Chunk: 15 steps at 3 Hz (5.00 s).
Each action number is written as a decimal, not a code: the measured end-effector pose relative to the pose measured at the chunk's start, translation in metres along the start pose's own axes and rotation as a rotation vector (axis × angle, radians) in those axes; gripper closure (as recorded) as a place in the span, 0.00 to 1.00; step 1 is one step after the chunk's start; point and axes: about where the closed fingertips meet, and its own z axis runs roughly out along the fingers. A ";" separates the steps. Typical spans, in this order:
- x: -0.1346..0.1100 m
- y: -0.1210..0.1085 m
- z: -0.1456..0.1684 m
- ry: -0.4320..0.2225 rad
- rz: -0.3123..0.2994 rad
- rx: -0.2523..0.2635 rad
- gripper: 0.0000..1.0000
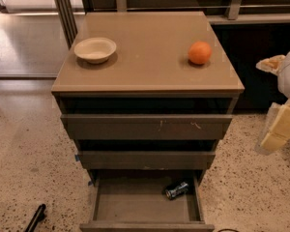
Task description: Pick pepsi can from bottom drawer and place on counter
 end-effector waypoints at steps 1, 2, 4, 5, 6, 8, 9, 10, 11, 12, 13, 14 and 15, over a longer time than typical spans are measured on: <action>0.020 0.020 0.038 -0.102 0.009 -0.038 0.00; 0.023 0.052 0.092 -0.198 0.019 -0.161 0.00; 0.031 0.070 0.113 -0.210 0.060 -0.174 0.00; 0.050 0.103 0.161 -0.248 0.176 -0.224 0.00; 0.061 0.132 0.220 -0.283 0.259 -0.332 0.00; 0.054 0.137 0.216 -0.206 0.165 -0.240 0.00; 0.068 0.119 0.213 -0.123 0.016 -0.051 0.00; 0.089 0.094 0.250 -0.139 -0.086 0.014 0.00; 0.116 0.068 0.296 -0.209 -0.091 -0.017 0.00; 0.138 0.071 0.342 -0.285 -0.053 -0.151 0.00; 0.153 0.080 0.374 -0.309 -0.009 -0.242 0.00; 0.154 0.083 0.379 -0.314 -0.003 -0.257 0.00; 0.175 0.095 0.386 -0.305 0.061 -0.222 0.00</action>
Offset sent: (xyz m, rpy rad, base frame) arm -0.0316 0.0299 -0.1662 0.3408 0.1930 0.1394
